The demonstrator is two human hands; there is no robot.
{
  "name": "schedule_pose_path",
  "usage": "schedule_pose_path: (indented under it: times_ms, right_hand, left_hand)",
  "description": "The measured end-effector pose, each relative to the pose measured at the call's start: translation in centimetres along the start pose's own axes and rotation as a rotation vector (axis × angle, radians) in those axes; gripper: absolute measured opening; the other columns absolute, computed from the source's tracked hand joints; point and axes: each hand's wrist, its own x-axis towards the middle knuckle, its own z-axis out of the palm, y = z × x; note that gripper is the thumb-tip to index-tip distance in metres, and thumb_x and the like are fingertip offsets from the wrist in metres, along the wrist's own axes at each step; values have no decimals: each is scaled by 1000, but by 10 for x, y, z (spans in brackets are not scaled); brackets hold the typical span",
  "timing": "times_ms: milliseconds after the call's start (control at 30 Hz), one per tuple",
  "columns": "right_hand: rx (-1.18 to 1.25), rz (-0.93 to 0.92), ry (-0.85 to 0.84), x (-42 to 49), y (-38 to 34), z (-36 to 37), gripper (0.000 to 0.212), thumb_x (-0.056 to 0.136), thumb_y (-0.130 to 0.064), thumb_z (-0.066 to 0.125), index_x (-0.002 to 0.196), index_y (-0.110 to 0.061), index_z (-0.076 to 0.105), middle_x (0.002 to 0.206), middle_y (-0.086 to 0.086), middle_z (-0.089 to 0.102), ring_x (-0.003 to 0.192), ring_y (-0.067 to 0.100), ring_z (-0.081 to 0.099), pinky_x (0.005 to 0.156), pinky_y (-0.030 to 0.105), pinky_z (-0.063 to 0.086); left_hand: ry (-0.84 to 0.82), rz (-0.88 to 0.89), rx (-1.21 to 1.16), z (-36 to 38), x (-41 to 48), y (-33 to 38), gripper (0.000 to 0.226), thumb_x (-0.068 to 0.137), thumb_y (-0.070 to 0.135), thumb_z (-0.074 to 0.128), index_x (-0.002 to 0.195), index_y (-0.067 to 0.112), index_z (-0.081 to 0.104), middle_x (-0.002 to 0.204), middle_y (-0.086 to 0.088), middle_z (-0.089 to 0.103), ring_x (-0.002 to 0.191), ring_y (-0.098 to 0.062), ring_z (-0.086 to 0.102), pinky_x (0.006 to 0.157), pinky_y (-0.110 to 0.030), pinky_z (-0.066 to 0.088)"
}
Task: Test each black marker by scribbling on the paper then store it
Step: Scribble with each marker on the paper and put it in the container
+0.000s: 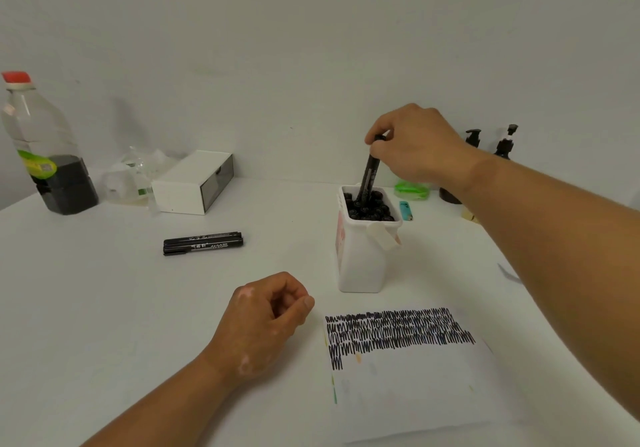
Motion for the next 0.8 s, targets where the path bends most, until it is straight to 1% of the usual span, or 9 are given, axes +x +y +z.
schedule_pose_path:
  times_ms: [67, 133, 233, 367, 500, 600, 667, 700, 800]
  right_hand:
    - [-1, -5, -12, -1, 2, 1, 22, 93, -20, 59, 104, -27, 77, 74, -27, 50, 68, -6, 50, 57, 5, 31]
    - [-27, -12, -62, -6, 3, 6, 24, 92, -18, 60, 106, -27, 77, 78, -20, 56, 71, 1, 56, 62, 9, 37]
    - [-26, -13, -96, -12, 4, 12, 28, 92, -15, 59, 110, -27, 76, 93, -10, 61, 85, 12, 59, 74, 18, 41]
    - [-57, -30, -148, -12, 0, 13, 31, 93, -12, 56, 112, -30, 73, 98, -9, 60, 90, 13, 60, 77, 21, 43]
    - [-94, -27, -225, -7, -5, 7, 34, 95, -11, 54, 113, -32, 73, 103, -7, 60, 97, 12, 55, 83, 22, 45]
    - [-160, -28, -246, -8, -8, 5, 33, 96, -9, 54, 117, -26, 73, 111, -5, 66, 103, 15, 58, 86, 23, 46]
    - [-234, -39, -274, -11, -9, 7, 29, 96, -13, 57, 117, -20, 76, 118, -3, 71, 109, 20, 63, 90, 28, 51]
    - [-267, -45, -286, -14, -8, 9, 27, 96, -17, 58, 116, -19, 77, 118, -1, 72, 109, 23, 64, 91, 30, 52]
    - [-287, -41, -304, -20, -1, 15, 25, 97, -26, 60, 112, -20, 78, 111, 1, 75, 103, 25, 66, 89, 33, 53]
  left_hand:
    - [-1, 2, 1, 0, 0, 0, 17, 89, 23, 71, 75, 30, 66, 65, 2, 68, 56, -19, 62, 56, -25, 53]
    - [-6, 0, -5, 0, 0, 0, 17, 89, 23, 71, 74, 28, 66, 64, 2, 68, 57, -22, 62, 58, -31, 54]
    - [-12, -1, -9, 1, -1, 1, 17, 89, 23, 71, 74, 28, 66, 64, 2, 67, 58, -24, 61, 58, -34, 54]
    - [-19, -7, -5, 1, -1, 2, 17, 89, 23, 71, 73, 27, 66, 63, 2, 67, 58, -25, 60, 58, -32, 52]
    - [-20, -10, 8, 1, -1, 2, 17, 89, 23, 71, 73, 26, 66, 64, 2, 67, 56, -22, 61, 56, -27, 52]
    - [-17, -13, 8, 0, -1, 3, 18, 89, 22, 71, 73, 27, 66, 64, 1, 68, 56, -21, 61, 56, -26, 52]
    - [-16, -17, 12, -1, -2, 3, 18, 89, 23, 71, 72, 28, 66, 64, 1, 68, 56, -20, 61, 56, -25, 52]
    - [-16, -19, 9, -1, -1, 3, 18, 89, 22, 71, 72, 28, 66, 64, 1, 68, 56, -19, 61, 55, -24, 52]
    - [-18, -21, -2, -1, -1, 3, 19, 89, 22, 71, 72, 28, 66, 64, 2, 68, 54, -16, 60, 55, -22, 51]
